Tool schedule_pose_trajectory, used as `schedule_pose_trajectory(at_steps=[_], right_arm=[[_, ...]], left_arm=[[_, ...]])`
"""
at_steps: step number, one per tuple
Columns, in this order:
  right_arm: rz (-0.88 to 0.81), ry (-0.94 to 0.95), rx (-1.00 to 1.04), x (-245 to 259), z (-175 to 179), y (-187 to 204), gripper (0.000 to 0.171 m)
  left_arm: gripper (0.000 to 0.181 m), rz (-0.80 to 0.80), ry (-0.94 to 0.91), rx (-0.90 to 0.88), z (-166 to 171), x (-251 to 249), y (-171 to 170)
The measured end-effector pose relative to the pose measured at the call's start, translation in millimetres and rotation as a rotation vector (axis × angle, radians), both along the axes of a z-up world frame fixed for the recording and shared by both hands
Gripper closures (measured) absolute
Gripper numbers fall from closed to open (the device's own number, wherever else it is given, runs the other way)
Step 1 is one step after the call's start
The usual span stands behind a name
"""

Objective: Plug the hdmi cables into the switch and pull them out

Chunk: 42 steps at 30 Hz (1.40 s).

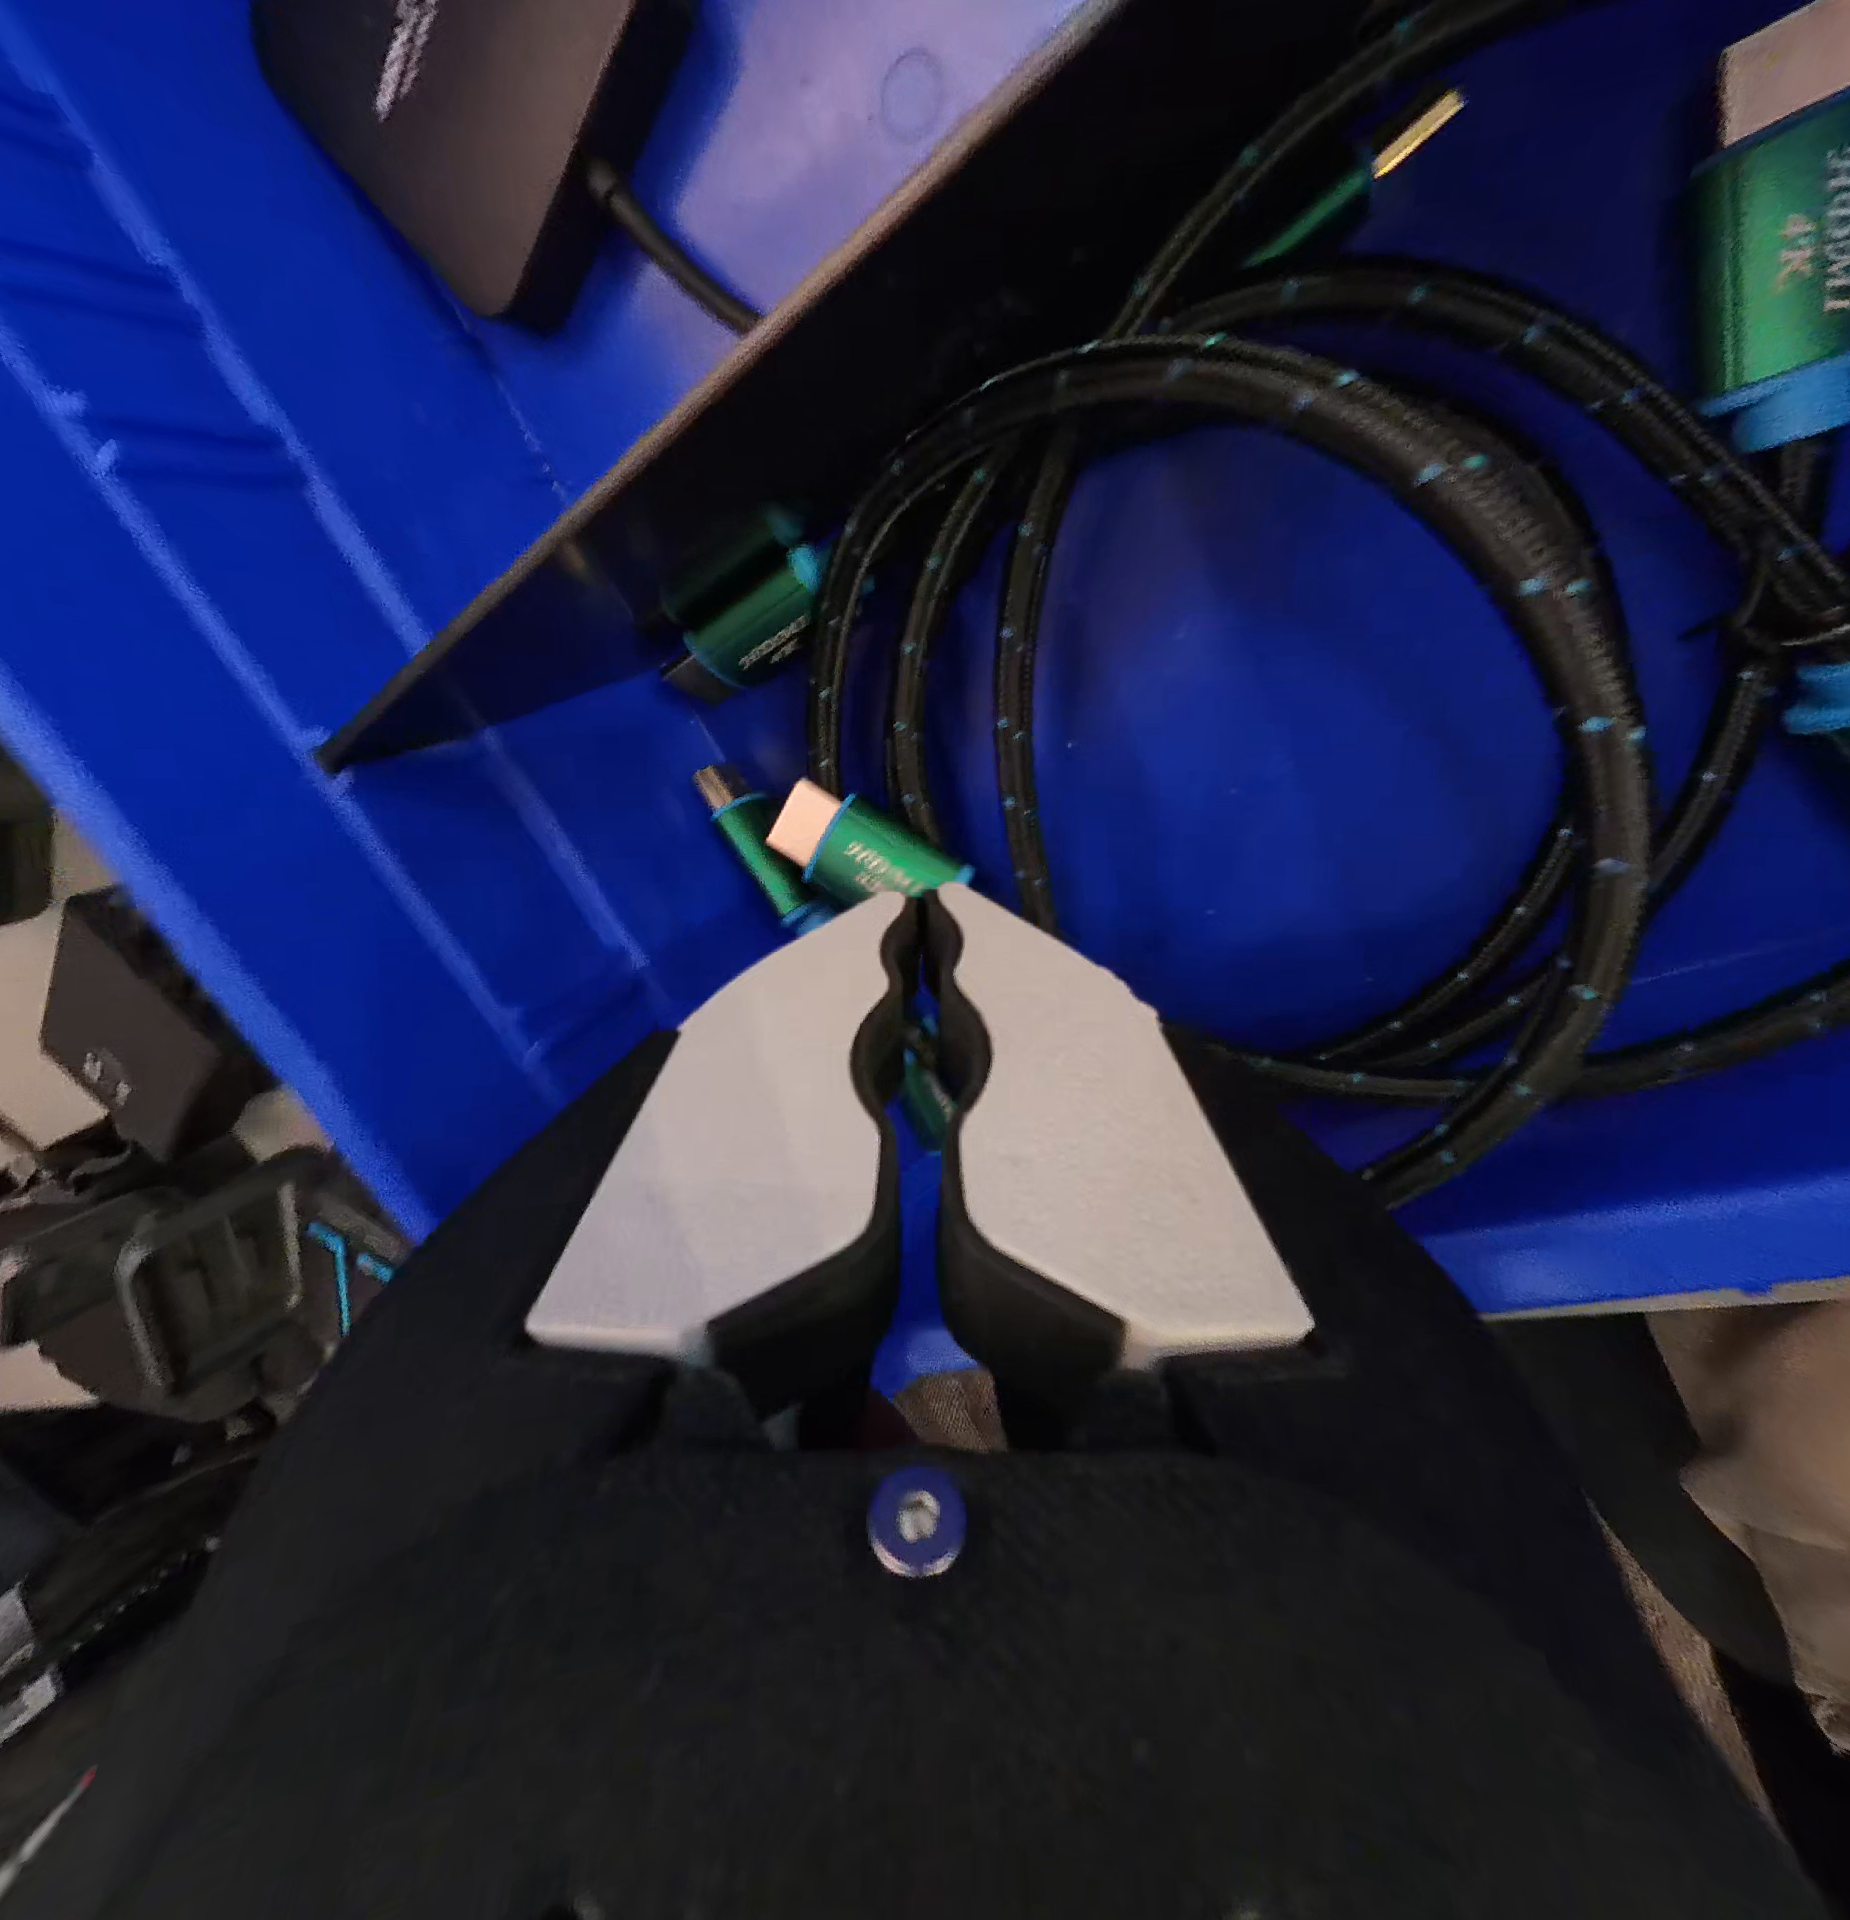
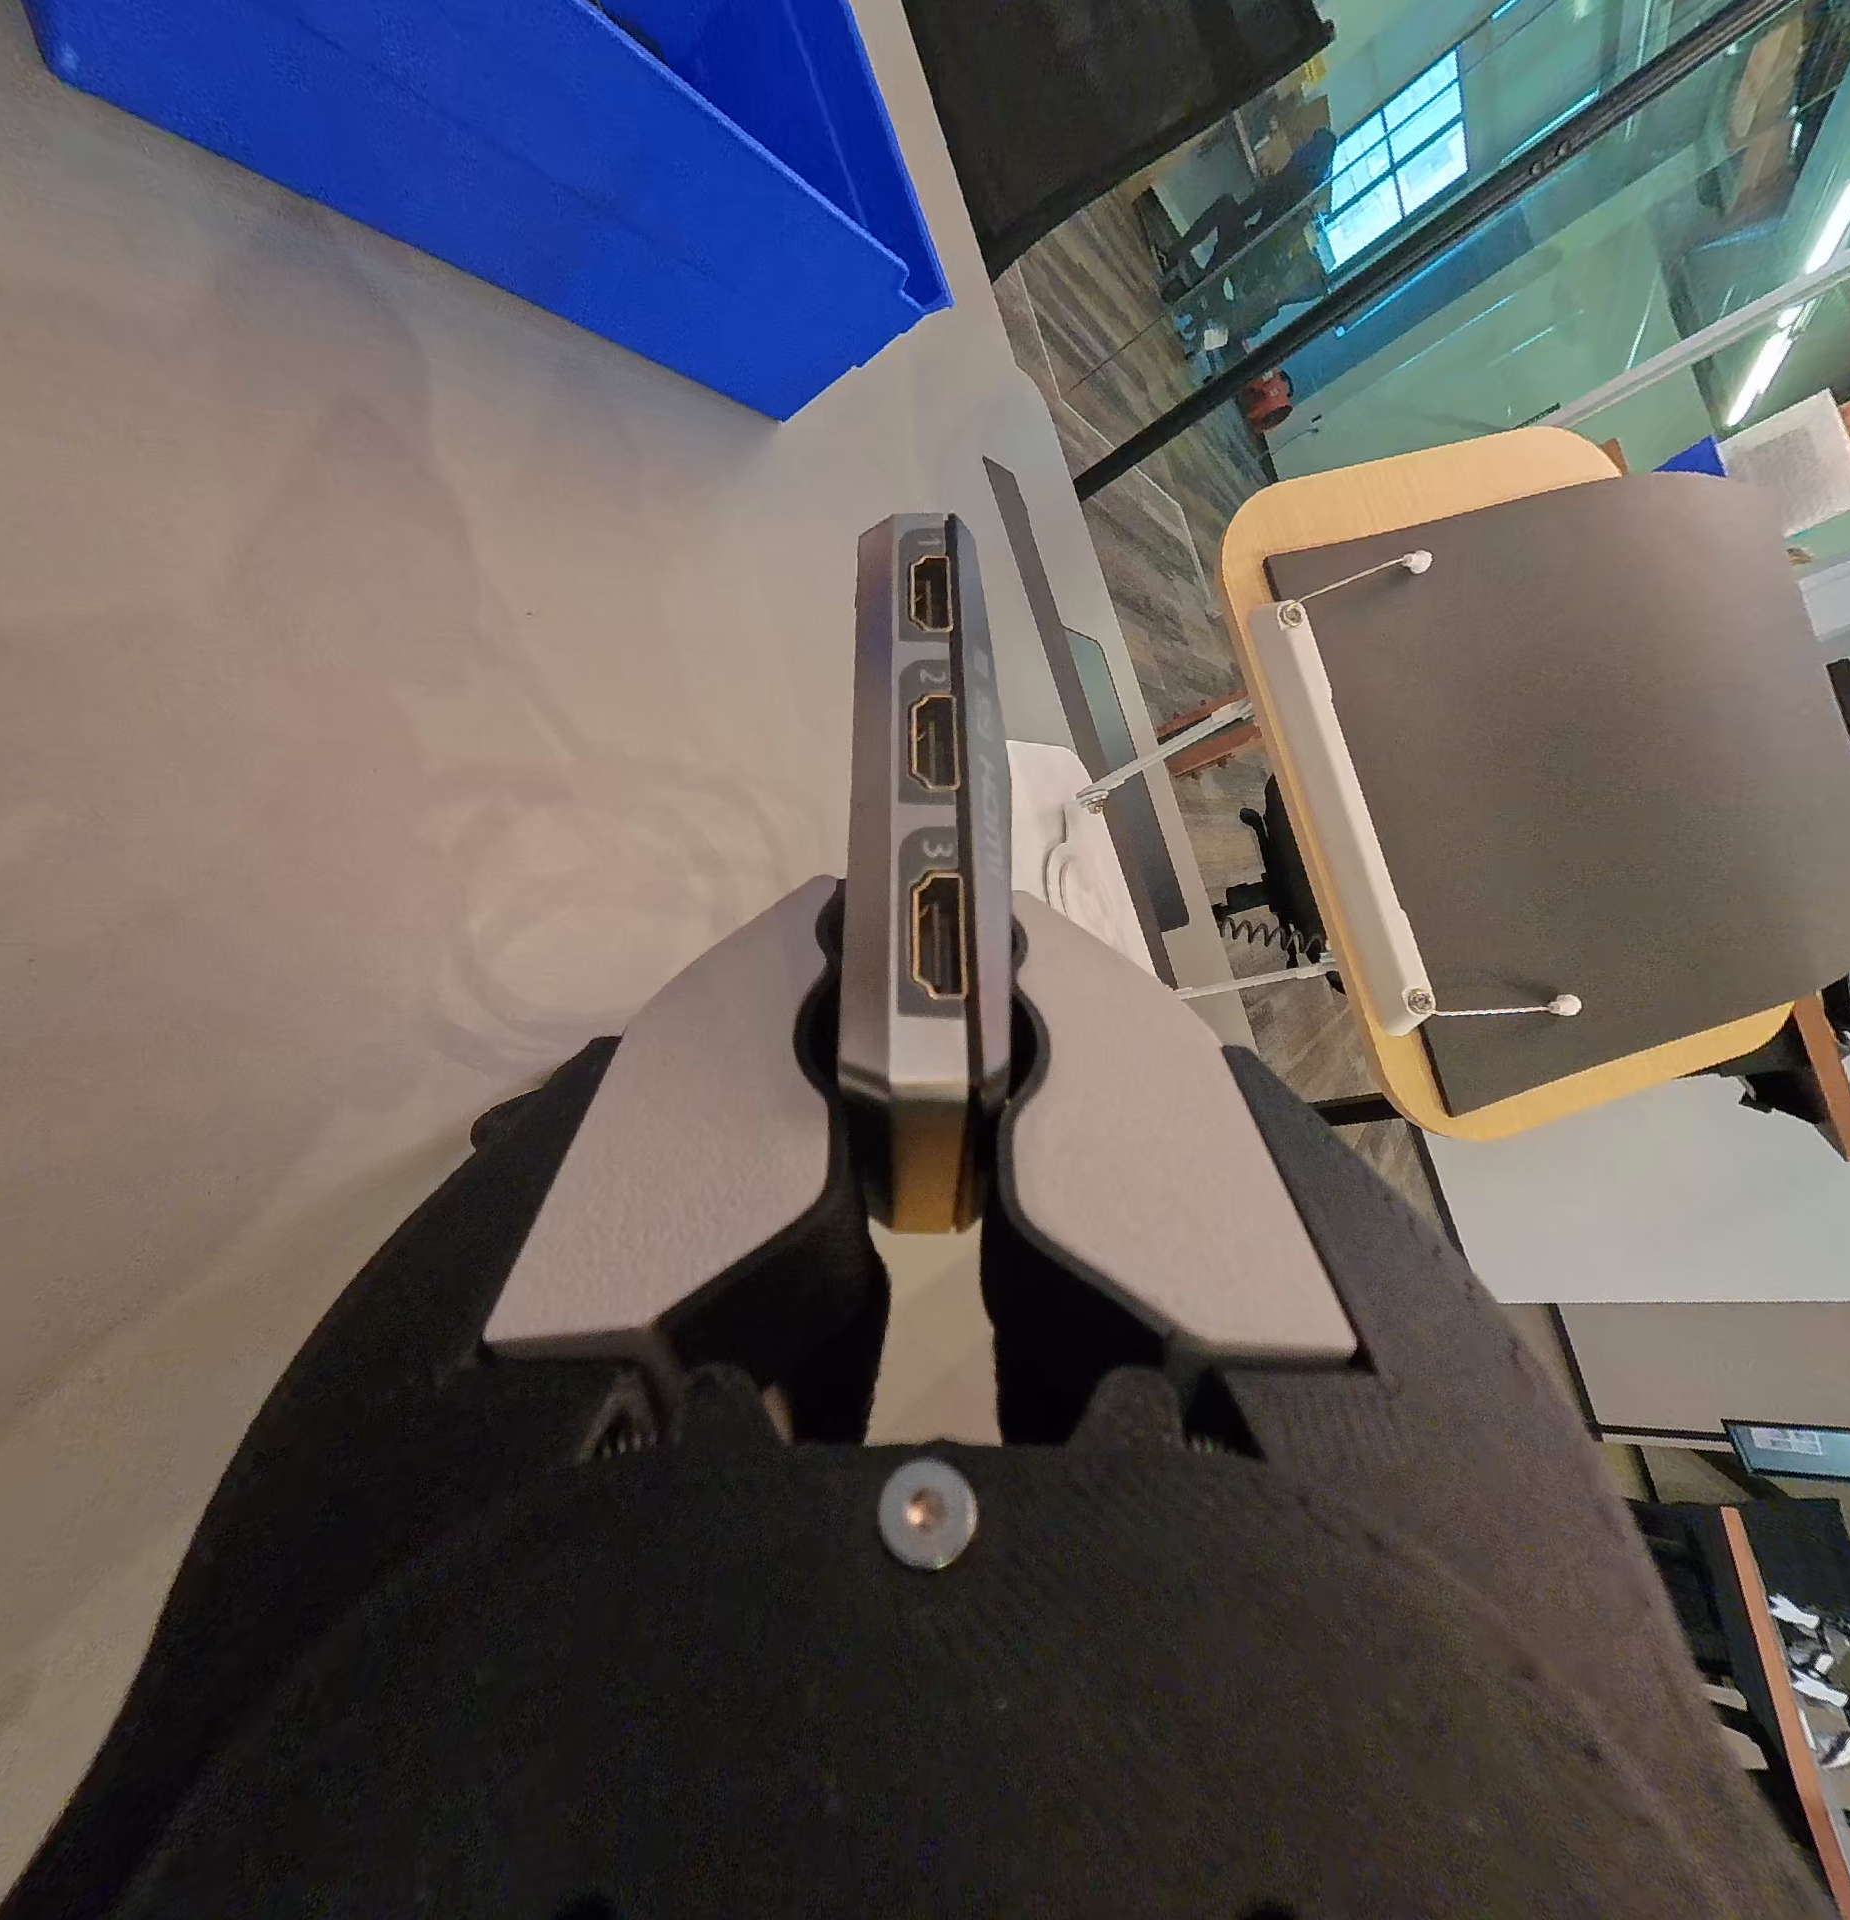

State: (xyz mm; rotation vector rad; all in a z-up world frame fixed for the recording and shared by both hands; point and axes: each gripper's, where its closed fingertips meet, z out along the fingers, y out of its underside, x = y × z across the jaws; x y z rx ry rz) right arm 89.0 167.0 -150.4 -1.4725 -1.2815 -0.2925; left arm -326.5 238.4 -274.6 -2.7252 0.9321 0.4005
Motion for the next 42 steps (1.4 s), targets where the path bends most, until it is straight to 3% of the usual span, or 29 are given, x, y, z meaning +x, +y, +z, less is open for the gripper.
schedule_pose_trajectory(at_steps=[3,5,13,26,33,42], right_arm=[[0.002,0.001,-0.001,0,0,0,0.148],[0.005,0.003,-0.002,-2,0,0,0.148],[0.009,0.011,-0.002,-2,1,-1,0.148],[0.012,0.013,-0.002,-2,1,-2,0.148],[0.012,0.019,-0.007,-1,1,-1,0.148],[0.018,0.019,-0.007,-2,1,-2,0.149]], left_arm=[[0.147,0.05,-0.01,-0.017,1,-3,-8],[0.145,0.05,-0.017,-0.034,-6,2,-11],[0.148,0.105,-0.061,-0.042,-16,2,-5],[0.158,-0.078,-0.153,0.096,1,22,6],[0.156,-0.131,-0.049,0.086,3,19,2],[0.154,0.103,-0.214,0.04,-8,15,2]])
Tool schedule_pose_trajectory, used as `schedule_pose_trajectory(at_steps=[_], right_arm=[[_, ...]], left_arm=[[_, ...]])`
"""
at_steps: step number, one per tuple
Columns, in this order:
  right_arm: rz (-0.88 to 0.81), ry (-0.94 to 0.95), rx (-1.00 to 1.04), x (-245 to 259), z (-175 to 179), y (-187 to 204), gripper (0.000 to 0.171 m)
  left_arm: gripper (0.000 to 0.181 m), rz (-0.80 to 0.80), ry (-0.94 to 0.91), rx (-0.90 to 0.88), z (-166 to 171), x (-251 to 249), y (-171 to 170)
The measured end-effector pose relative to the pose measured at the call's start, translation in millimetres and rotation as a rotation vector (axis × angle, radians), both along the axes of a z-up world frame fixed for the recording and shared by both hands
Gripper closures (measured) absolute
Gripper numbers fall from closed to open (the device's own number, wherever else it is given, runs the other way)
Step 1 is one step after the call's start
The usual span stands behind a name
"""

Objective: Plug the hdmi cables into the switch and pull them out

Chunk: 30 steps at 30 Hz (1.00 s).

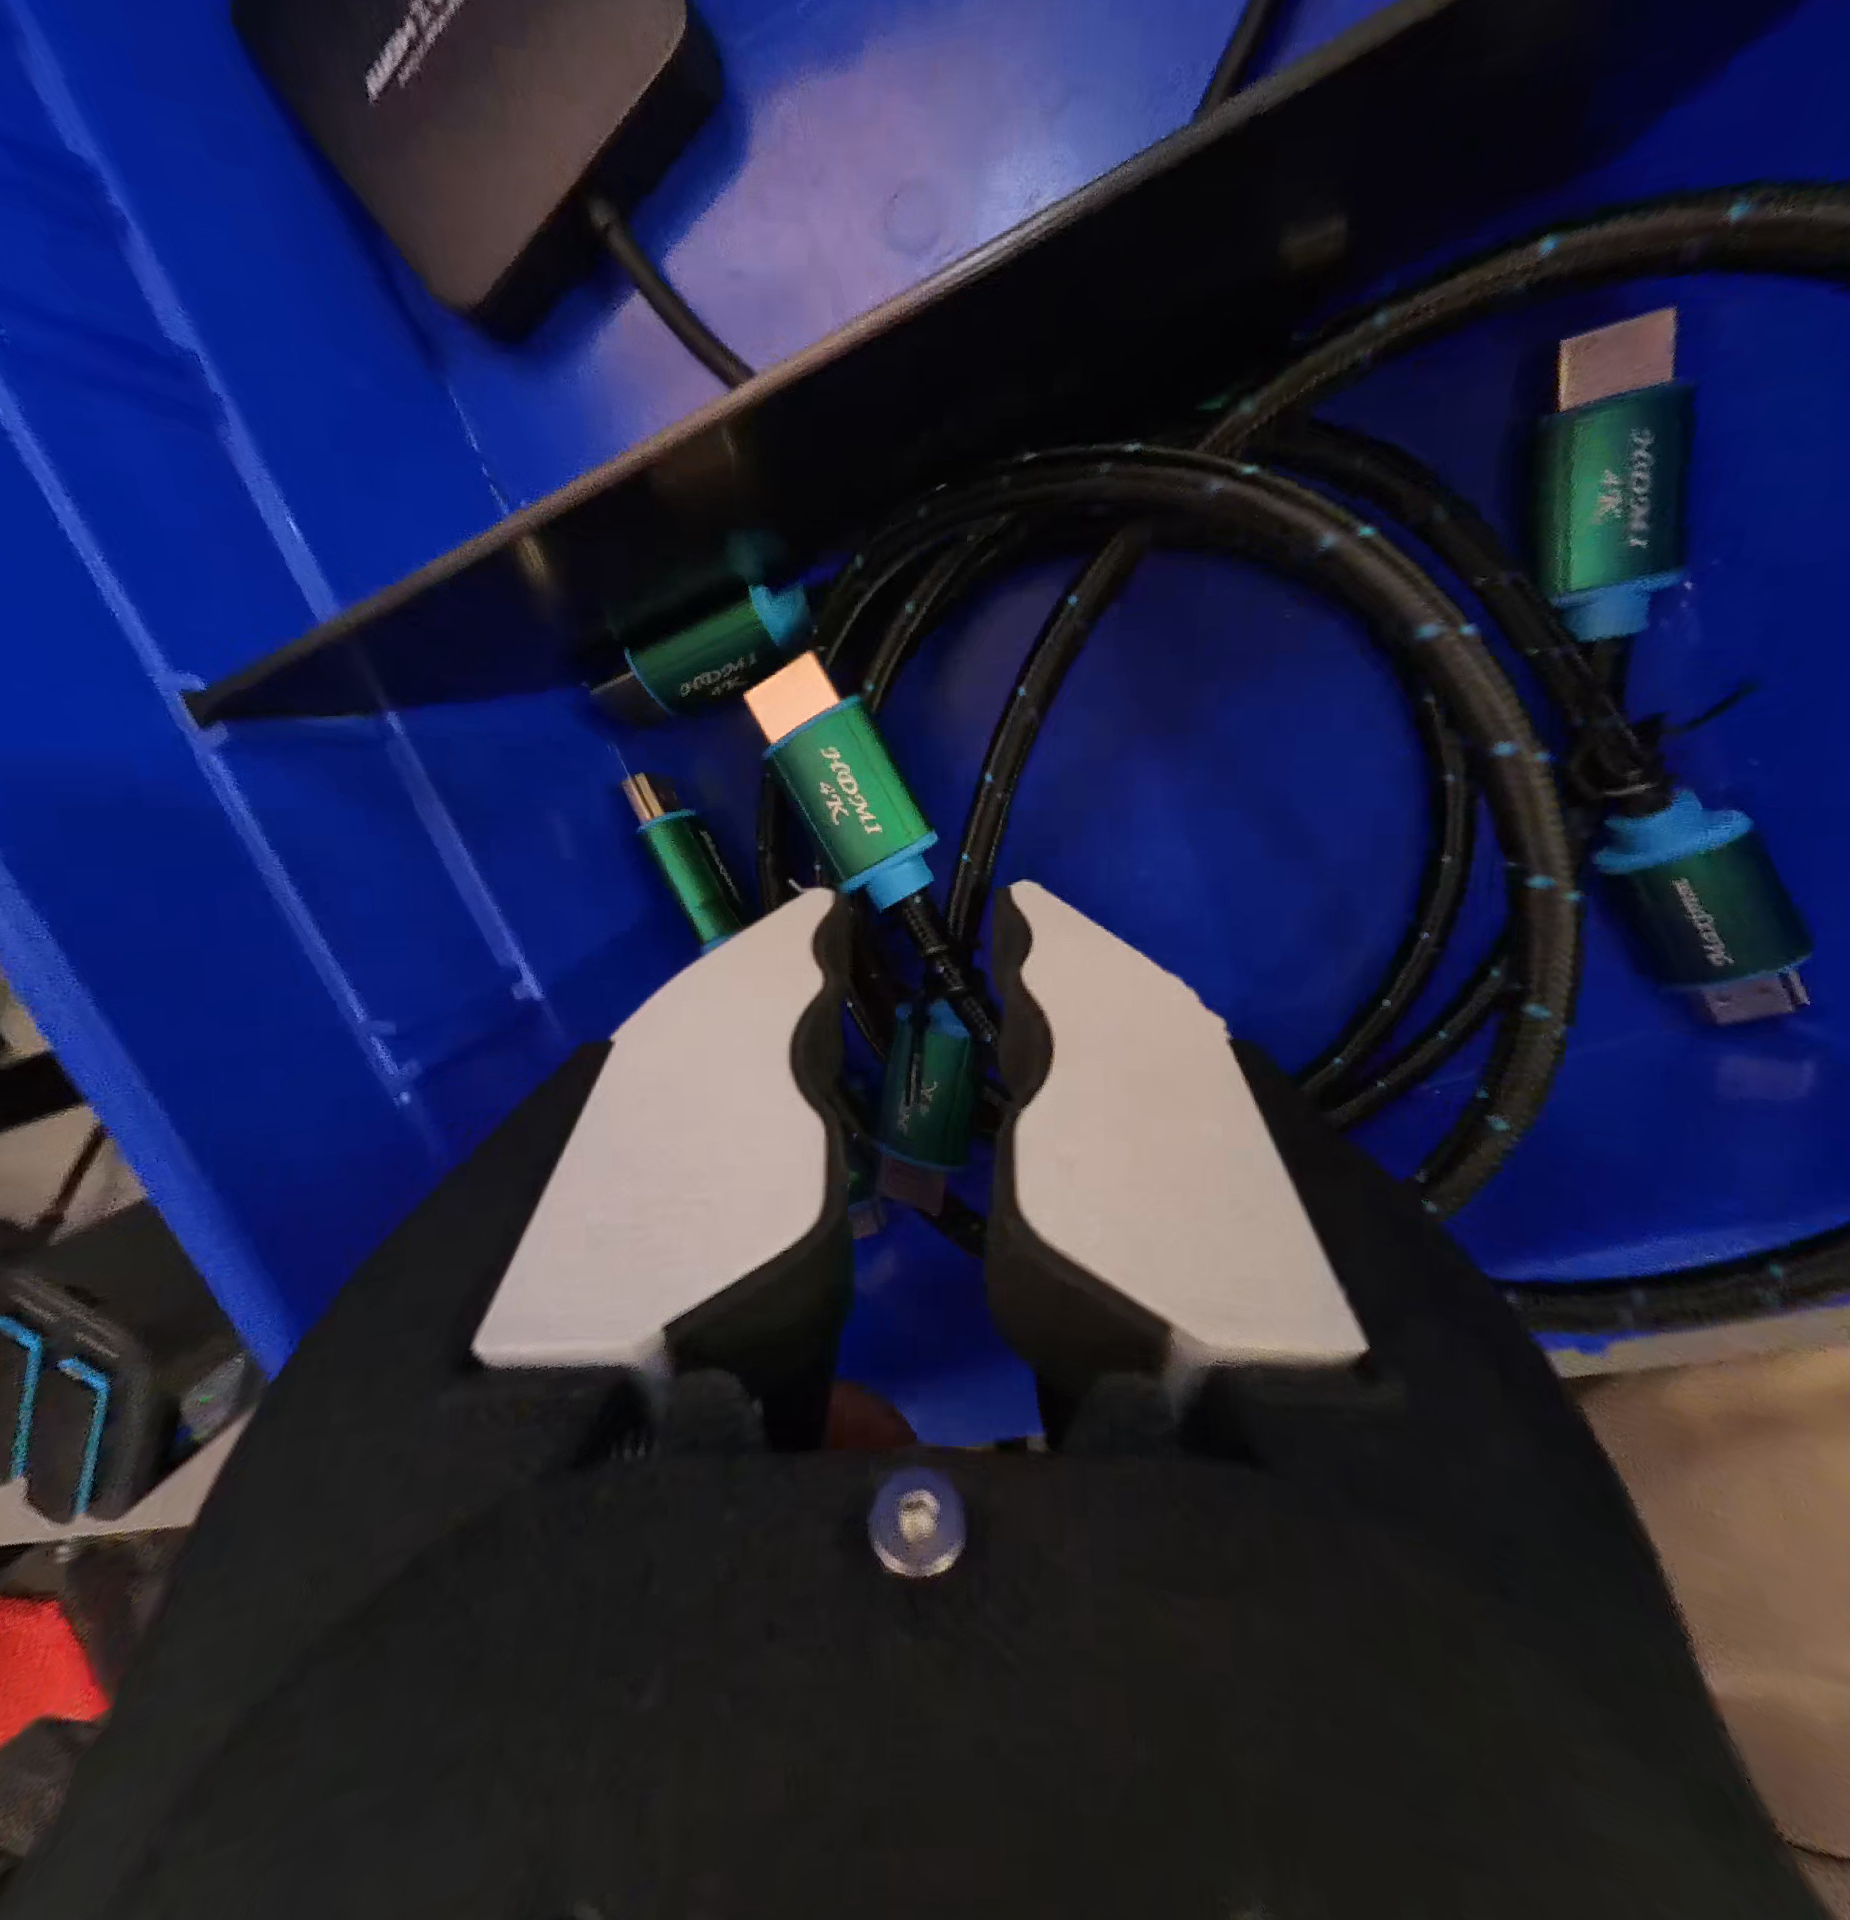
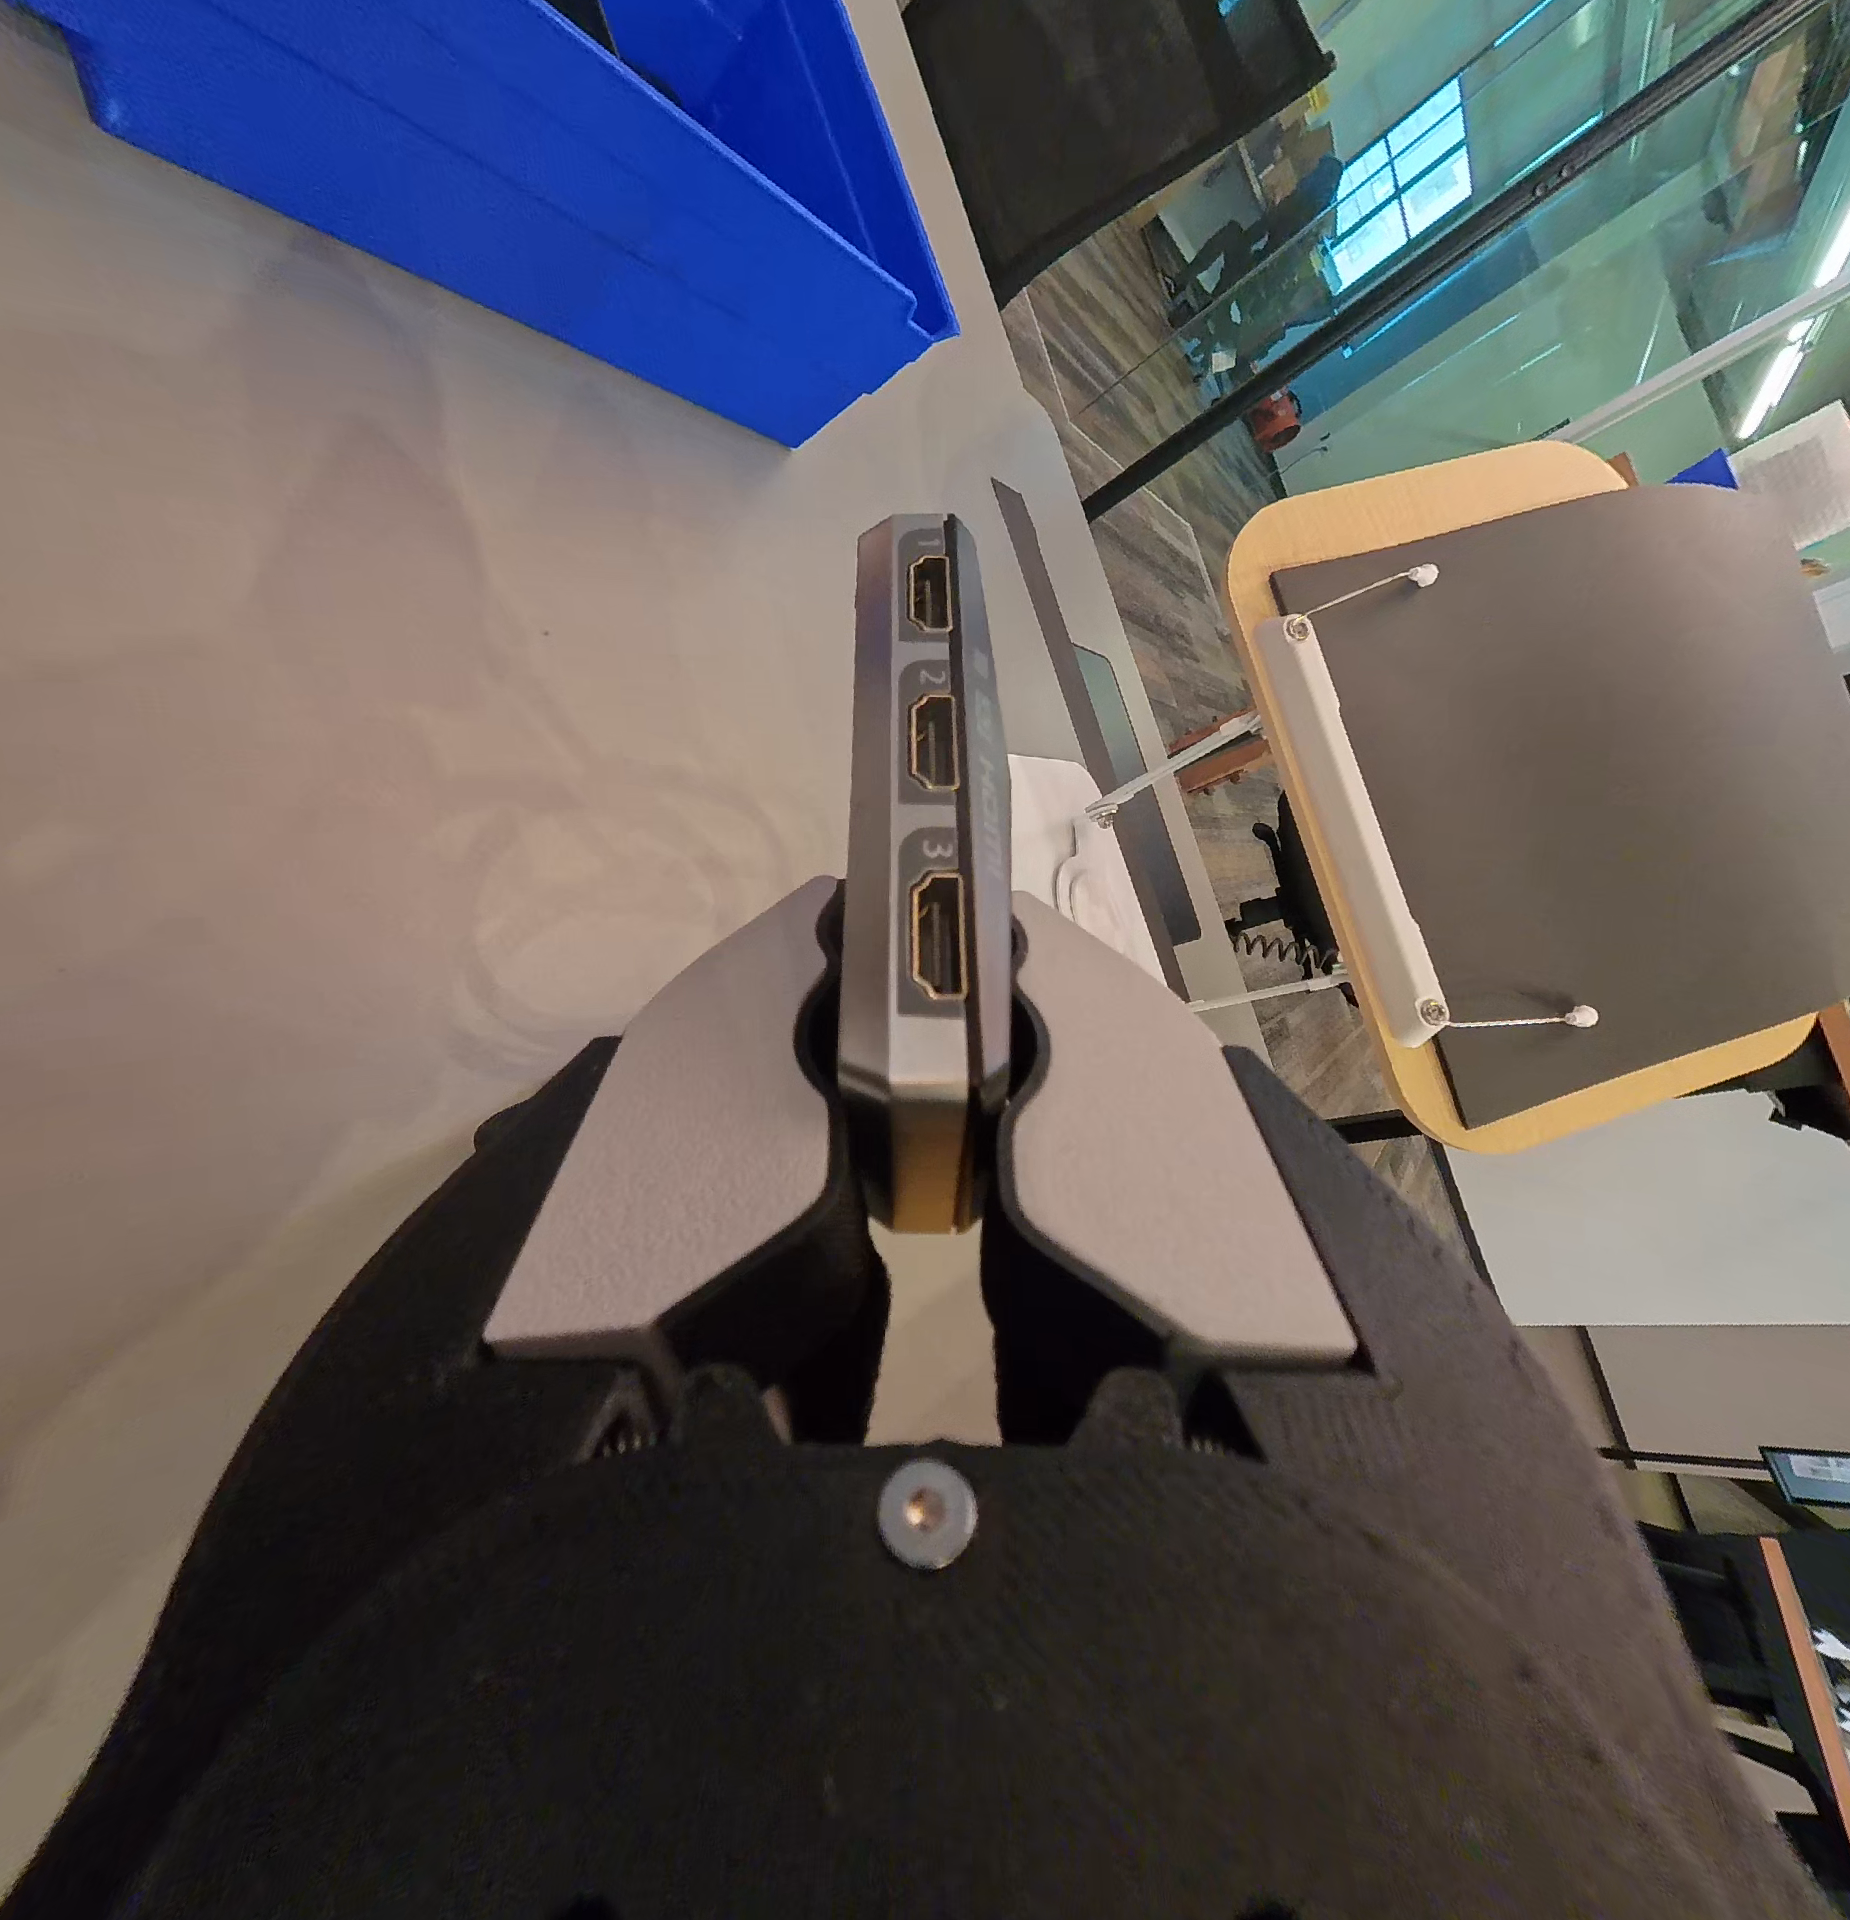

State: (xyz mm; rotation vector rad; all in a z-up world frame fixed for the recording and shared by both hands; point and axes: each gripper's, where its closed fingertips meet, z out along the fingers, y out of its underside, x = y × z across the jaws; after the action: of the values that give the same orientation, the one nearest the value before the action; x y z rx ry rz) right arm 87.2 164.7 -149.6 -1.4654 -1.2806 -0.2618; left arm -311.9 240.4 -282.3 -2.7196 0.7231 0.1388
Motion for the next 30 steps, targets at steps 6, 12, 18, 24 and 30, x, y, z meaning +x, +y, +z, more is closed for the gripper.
schedule_pose_trajectory(at_steps=[6,12,18,24,30], right_arm=[[-0.001,0.003,0.0,1,1,0,0.148],[-0.001,0.009,-0.003,1,0,0,0.148],[-0.003,0.017,-0.005,2,1,1,0.148],[-0.005,0.026,-0.008,3,0,1,0.148],[-0.005,0.027,-0.008,4,1,1,0.148]], left_arm=[[0.165,0.008,-0.025,0.061,5,-2,9],[0.166,-0.068,0.037,0.165,26,-4,15],[0.166,-0.162,0.129,0.221,38,-6,17],[0.165,-0.253,0.191,0.381,73,-4,24],[0.165,-0.396,0.284,0.492,83,9,27]])
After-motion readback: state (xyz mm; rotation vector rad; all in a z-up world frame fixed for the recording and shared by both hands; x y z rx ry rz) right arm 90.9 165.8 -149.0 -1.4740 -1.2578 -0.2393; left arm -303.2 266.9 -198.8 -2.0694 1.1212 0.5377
